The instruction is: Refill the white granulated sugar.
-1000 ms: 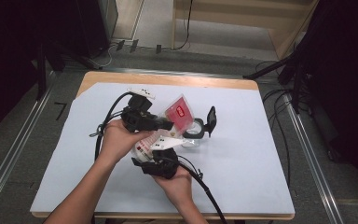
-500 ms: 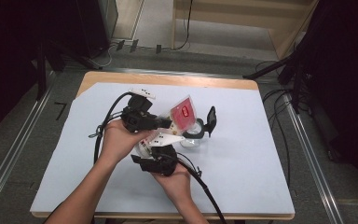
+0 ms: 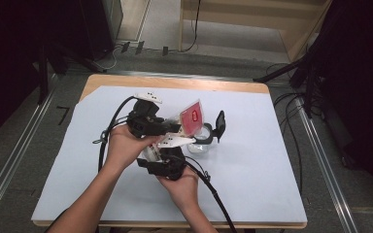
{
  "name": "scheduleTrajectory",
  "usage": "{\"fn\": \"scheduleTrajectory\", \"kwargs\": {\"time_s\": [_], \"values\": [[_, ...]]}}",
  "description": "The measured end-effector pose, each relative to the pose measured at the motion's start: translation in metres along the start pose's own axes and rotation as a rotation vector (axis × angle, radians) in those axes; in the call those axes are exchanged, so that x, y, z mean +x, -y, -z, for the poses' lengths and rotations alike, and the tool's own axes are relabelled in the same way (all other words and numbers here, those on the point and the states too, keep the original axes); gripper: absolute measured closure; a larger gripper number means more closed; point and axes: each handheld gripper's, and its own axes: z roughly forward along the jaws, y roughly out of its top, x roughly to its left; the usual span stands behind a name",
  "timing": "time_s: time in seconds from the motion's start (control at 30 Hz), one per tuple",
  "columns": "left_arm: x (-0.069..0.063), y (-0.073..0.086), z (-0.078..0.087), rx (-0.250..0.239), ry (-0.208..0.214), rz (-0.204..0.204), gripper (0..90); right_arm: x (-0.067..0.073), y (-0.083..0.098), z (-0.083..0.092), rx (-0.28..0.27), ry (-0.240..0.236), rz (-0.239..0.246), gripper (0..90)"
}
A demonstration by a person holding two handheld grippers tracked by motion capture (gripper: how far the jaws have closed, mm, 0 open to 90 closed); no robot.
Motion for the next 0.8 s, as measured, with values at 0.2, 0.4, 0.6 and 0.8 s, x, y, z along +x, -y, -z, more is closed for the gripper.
{"fn": "scheduleTrajectory", "kwargs": {"time_s": [0.2,0.4,0.6,0.8], "values": [[0.001,0.000,-0.002,0.019,-0.029,0.008,83.3,0.001,0.000,0.000,0.008,0.026,0.015,56.1],[0.003,-0.001,-0.001,0.004,-0.016,0.058,84.0,0.008,-0.001,-0.002,0.018,0.099,0.082,55.4],[0.003,-0.002,0.001,-0.013,-0.017,0.026,79.3,0.008,-0.004,0.000,0.018,0.090,0.062,59.6],[0.001,-0.004,0.002,-0.032,-0.009,0.009,72.8,0.006,-0.009,0.003,-0.007,0.043,0.007,59.6]]}}
